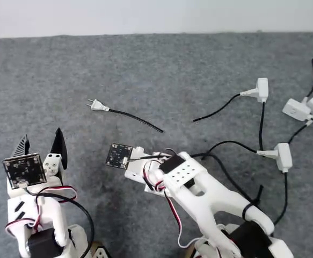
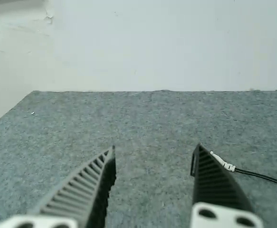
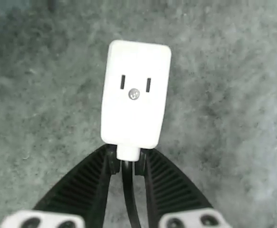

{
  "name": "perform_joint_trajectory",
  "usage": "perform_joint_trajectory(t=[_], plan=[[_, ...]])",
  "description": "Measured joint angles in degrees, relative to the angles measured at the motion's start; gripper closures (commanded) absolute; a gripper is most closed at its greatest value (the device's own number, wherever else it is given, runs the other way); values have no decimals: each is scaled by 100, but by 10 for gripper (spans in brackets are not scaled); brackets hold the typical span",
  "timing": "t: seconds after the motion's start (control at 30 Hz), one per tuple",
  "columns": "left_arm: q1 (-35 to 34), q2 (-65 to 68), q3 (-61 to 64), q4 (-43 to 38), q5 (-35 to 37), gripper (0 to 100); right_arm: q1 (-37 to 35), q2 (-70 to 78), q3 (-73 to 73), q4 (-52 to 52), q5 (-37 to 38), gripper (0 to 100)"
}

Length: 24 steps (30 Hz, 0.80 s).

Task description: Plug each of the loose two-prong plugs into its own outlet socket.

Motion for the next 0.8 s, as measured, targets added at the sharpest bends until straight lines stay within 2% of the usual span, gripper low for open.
perform_joint_trajectory(t=[0.17,0.47,0.67,0.8], plan=[[0,0,0,0,0,750,0,-44,484,-545,-26,966],[0,0,114,0,0,750,0,-44,571,-703,-26,738],[0,0,114,0,0,750,255,-79,563,-633,-26,731],[0,0,114,0,0,750,571,-79,-35,97,-18,730]])
